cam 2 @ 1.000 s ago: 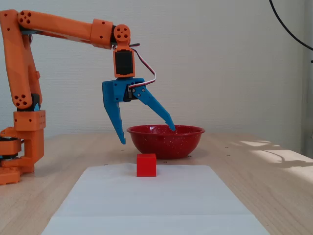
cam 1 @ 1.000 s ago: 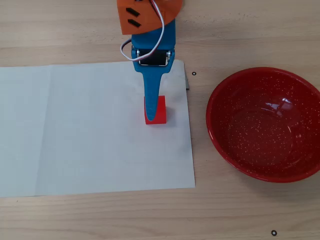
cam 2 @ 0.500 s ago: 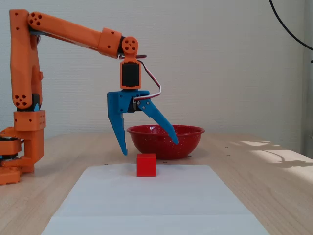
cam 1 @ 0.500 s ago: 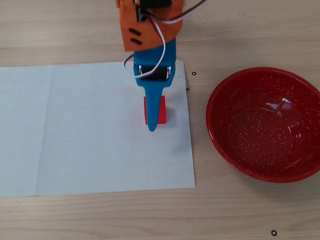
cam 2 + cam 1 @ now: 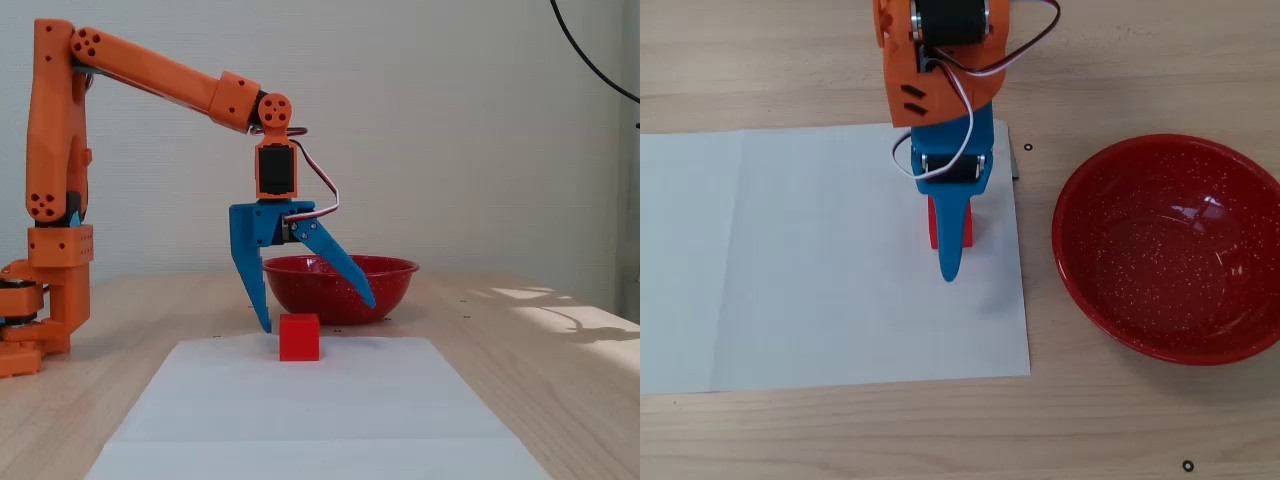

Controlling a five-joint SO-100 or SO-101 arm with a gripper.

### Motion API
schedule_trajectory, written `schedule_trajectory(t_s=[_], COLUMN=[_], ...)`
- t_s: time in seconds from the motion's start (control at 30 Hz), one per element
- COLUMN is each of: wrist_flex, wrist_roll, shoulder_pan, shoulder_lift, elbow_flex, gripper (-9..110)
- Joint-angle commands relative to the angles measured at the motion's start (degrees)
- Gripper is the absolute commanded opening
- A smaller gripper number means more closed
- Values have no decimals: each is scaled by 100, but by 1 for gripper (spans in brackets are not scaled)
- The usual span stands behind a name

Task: Grasp the red cube and put it in the red bowl

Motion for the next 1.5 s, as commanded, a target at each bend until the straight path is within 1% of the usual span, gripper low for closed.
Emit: schedule_trajectory(t_s=[0.0, 0.4, 0.57, 0.7, 0.9, 1.1, 1.23, 1.47], wrist_flex=[-158, -694, -782, -765, -686, -571, -466, 35], wrist_roll=[149, 220, 193, 158, 193, 281, 334, 290], shoulder_pan=[-123, -114, -105, -123, -185, -255, -308, -325], shoulder_lift=[193, -185, -229, -237, -176, -70, 9, 229], elbow_flex=[-536, -387, -334, -334, -334, -325, -308, -519], gripper=[51, 51, 49, 43, 30, 15, 0, 0])
